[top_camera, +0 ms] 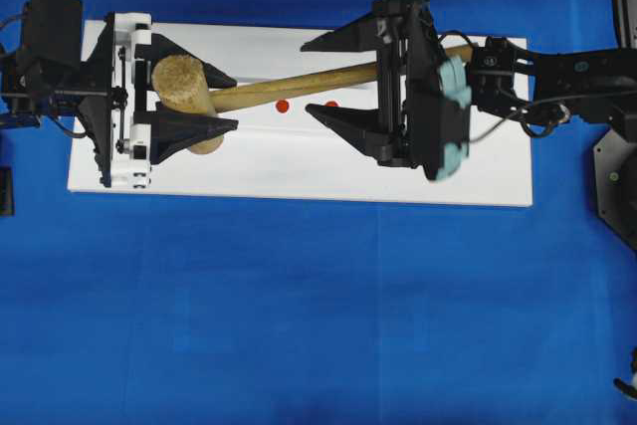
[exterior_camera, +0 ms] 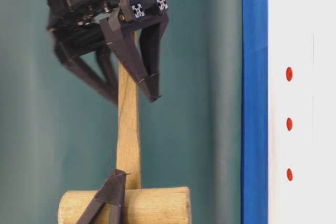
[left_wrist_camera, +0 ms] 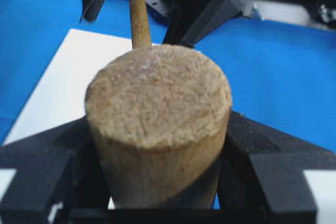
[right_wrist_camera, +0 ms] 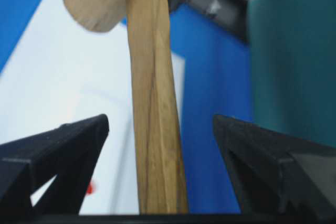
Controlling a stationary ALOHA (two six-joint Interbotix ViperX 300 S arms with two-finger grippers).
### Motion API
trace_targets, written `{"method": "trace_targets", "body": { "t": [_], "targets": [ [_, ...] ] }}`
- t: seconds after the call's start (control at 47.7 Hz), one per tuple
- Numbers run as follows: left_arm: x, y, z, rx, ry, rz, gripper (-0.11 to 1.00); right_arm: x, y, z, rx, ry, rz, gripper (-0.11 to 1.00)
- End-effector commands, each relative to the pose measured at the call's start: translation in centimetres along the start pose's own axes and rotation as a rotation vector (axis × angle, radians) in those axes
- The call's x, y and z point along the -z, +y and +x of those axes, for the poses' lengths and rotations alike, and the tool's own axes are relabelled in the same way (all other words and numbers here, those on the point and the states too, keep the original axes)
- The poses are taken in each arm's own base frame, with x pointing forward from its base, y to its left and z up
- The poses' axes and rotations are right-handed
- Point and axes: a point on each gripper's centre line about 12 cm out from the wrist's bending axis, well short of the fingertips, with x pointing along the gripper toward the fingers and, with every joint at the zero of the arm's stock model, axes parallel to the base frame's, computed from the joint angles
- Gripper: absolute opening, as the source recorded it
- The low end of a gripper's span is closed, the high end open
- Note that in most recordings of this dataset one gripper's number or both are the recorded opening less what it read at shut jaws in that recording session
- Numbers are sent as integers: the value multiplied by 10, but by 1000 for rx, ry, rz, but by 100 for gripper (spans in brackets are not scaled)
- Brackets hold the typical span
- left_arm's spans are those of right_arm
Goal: Hit the mark with a hammer.
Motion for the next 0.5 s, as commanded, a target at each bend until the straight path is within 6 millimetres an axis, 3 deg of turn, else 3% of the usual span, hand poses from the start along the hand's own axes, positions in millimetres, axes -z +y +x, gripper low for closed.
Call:
{"method": "trace_targets", "body": {
  "t": [0.0,0.482],
  "targets": [
    [-11,-4,-3,13,-36,35,44,-13,-13,-4,11,-2,117,95],
    [-12,-8,-4,24,-38,95,44,-2,-6,-5,-72,102,314,92]
  ]
}}
